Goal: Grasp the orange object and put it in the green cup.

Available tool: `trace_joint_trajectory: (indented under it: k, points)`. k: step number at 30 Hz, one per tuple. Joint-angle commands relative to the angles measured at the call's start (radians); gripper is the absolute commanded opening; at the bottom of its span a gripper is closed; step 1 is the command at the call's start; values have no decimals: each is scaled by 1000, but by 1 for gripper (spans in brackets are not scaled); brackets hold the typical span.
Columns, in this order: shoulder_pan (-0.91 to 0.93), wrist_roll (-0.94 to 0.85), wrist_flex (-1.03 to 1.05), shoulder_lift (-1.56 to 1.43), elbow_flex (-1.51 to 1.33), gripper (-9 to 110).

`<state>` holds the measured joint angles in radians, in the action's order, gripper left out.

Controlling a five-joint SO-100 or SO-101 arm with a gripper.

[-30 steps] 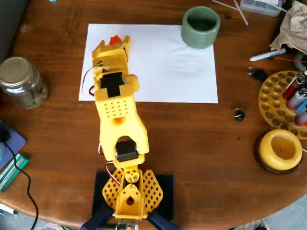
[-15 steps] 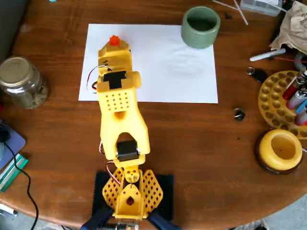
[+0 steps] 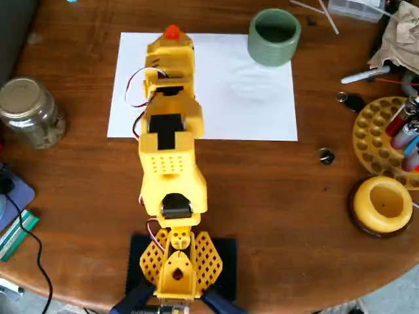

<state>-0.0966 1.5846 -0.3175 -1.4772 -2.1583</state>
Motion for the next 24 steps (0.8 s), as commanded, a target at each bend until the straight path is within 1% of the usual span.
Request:
trace_joint_trajectory:
  k: [1,13,24]
  points:
    - [69,-9,28,-66,86,0]
    - [276,-18,26,21,285,0]
    - [393,-18,20,170,440,0]
